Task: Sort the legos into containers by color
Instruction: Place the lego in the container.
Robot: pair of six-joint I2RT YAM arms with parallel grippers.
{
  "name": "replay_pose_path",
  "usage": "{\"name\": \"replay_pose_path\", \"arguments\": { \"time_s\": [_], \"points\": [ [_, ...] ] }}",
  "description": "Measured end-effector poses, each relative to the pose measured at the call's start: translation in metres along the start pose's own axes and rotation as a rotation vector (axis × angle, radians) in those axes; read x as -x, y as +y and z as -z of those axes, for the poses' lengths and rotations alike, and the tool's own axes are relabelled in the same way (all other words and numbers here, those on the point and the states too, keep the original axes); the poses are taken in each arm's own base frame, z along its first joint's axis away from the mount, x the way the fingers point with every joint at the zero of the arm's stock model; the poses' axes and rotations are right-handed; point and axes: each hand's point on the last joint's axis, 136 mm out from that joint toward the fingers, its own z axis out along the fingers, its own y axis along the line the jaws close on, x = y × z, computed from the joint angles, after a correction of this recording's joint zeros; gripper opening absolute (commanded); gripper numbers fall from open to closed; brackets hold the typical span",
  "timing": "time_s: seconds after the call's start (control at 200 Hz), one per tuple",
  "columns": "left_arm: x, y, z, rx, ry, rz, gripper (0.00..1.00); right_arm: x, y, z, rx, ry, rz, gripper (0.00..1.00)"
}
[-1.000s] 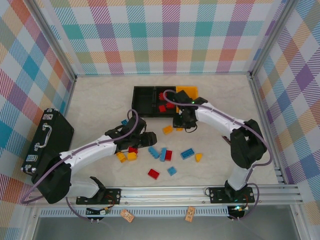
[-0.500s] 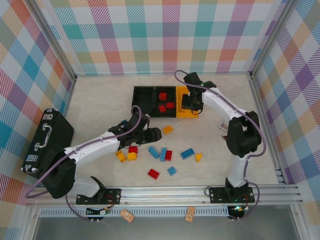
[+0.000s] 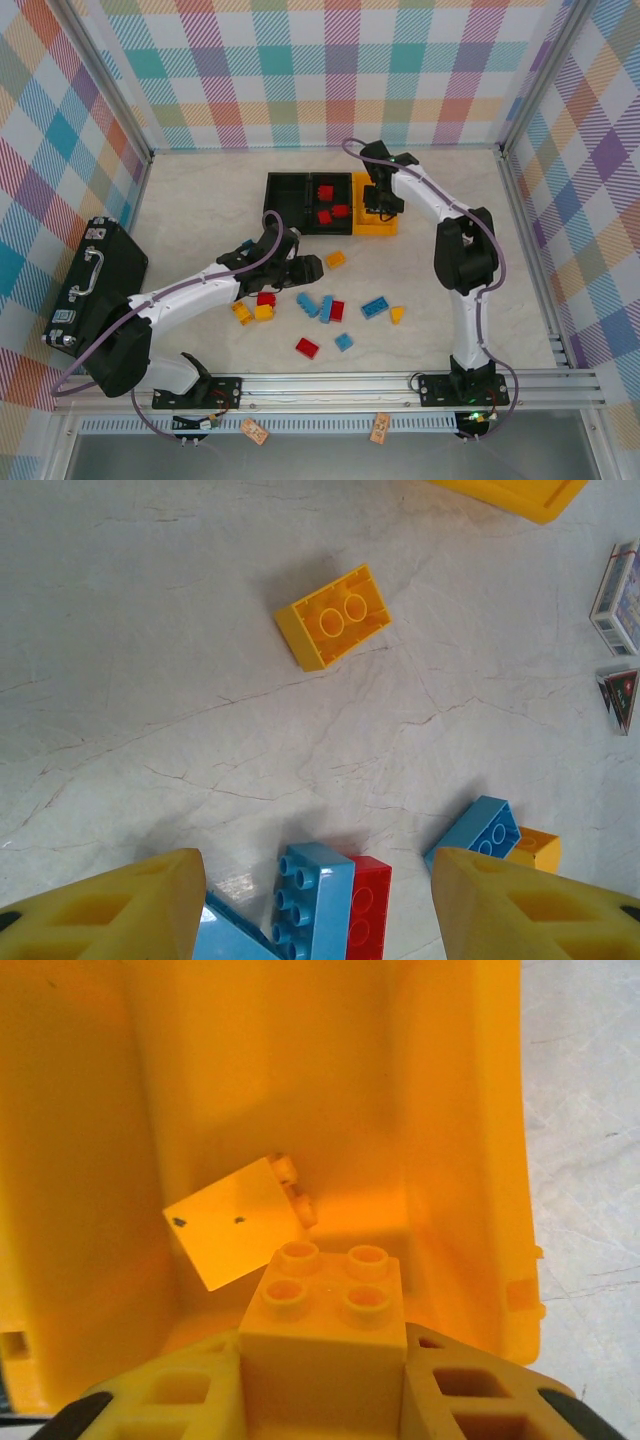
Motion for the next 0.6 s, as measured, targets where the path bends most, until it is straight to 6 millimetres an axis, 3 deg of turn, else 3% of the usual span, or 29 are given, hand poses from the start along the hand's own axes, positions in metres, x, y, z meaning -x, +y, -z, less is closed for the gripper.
{"name": "replay_pose_path", "arguments": {
  "time_s": [0.2, 0.41, 0.6],
  "points": [
    [0.000, 0.000, 0.000, 0.000, 0.000, 0.000, 0.61, -0.002, -0.004, -0.011, -0.036, 0.015, 0.007, 0.43],
    [0.000, 0.000, 0.000, 0.001, -0.001, 0.000, 0.61, -0.002, -0.004, -0.010, -0.037, 0.013, 0.005, 0.46],
    [0.001, 0.001, 0.000, 0.007, -0.007, 0.000, 0.61, 0.000, -0.002, 0.012, 0.009, -0.030, -0.001, 0.47]
  ]
}}
